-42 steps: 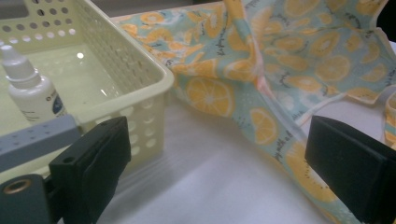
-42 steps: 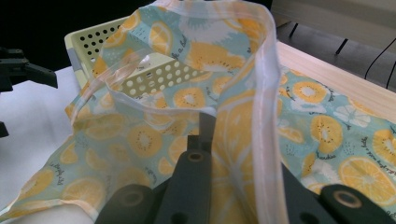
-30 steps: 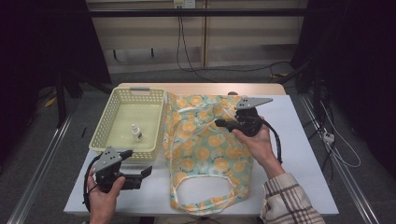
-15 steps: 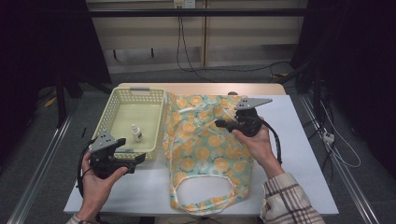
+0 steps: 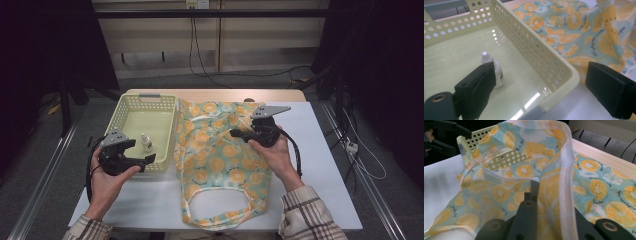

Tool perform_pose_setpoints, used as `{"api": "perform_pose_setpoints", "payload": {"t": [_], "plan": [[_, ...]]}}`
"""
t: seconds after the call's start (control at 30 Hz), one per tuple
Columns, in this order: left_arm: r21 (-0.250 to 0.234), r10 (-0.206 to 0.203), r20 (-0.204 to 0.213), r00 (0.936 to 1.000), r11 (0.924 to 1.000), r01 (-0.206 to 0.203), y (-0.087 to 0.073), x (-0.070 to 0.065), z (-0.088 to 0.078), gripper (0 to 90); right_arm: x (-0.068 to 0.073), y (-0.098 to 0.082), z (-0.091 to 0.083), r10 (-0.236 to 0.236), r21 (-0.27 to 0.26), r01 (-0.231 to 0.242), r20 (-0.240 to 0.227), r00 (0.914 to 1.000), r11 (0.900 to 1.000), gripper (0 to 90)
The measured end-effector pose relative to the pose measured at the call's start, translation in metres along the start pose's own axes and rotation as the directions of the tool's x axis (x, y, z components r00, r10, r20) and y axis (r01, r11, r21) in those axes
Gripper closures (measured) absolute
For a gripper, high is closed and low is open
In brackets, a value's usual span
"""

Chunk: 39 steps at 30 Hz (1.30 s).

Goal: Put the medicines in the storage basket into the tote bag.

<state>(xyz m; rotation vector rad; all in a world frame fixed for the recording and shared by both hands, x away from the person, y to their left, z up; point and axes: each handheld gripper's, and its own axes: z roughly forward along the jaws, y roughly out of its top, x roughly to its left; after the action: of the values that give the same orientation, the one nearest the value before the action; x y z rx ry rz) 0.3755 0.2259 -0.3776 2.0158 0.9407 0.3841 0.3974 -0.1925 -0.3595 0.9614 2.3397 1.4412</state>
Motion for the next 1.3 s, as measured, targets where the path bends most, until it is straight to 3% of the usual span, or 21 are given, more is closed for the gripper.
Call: {"api": "perform_pose_setpoints", "payload": {"t": [0.37, 0.47, 0.6, 0.7, 0.73, 0.9, 1.1, 1.17, 1.23, 1.3], "plan": [[0.063, -0.025, -0.033, 0.9991, 0.9976, 0.027, 0.01, 0.024, 0.015, 12.1, 0.001, -0.001, 0.003, -0.002, 0.005, 0.002, -0.004, 1.0, 1.0, 90.0], [0.091, -0.031, -0.069, 0.9971, 0.9951, 0.037, 0.012, 0.031, 0.021, 12.6, 0.001, 0.0, 0.003, -0.003, 0.005, 0.003, -0.004, 1.0, 1.0, 90.0], [0.124, -0.023, -0.065, 0.9976, 0.9918, 0.031, 0.019, 0.04, 0.03, 16.3, 0.001, -0.001, 0.004, -0.007, 0.01, 0.007, -0.006, 1.0, 1.0, 90.0], [0.161, -0.027, -0.084, 0.9961, 0.9861, 0.04, 0.021, 0.045, 0.038, 19.3, 0.001, -0.001, 0.004, -0.008, 0.008, 0.008, -0.006, 1.0, 1.0, 90.0], [0.179, -0.03, -0.064, 0.9975, 0.983, 0.041, 0.021, 0.048, 0.041, 20.6, 0.001, -0.001, 0.004, -0.008, 0.007, 0.008, -0.006, 0.9999, 1.0, 90.0], [0.225, -0.015, -0.079, 0.9968, 0.9739, 0.032, 0.02, 0.054, 0.053, 25.8, 0.001, 0.0, 0.003, -0.009, 0.007, 0.009, -0.006, 0.9999, 1.0, 90.0], [0.29, -0.009, -0.072, 0.9974, 0.9566, 0.029, 0.019, 0.059, 0.065, 32.4, 0.001, -0.001, 0.004, -0.008, 0.008, 0.008, -0.008, 0.9999, 1.0, 90.0], [0.323, 0.008, -0.061, 0.9981, 0.9463, 0.012, 0.022, 0.061, 0.066, 34.5, 0.001, -0.001, 0.004, -0.008, 0.01, 0.008, -0.008, 0.9999, 1.0, 90.0], [0.33, 0.02, -0.075, 0.997, 0.944, 0.006, 0.024, 0.06, 0.069, 36.2, 0.001, -0.001, 0.004, -0.009, 0.009, 0.009, -0.009, 0.9999, 1.0, 90.0], [0.353, 0.023, -0.056, 0.9982, 0.9357, -0.002, 0.03, 0.062, 0.071, 40.5, 0.001, -0.001, 0.005, -0.009, 0.012, 0.009, -0.01, 0.9999, 1.0, 90.0]]}}
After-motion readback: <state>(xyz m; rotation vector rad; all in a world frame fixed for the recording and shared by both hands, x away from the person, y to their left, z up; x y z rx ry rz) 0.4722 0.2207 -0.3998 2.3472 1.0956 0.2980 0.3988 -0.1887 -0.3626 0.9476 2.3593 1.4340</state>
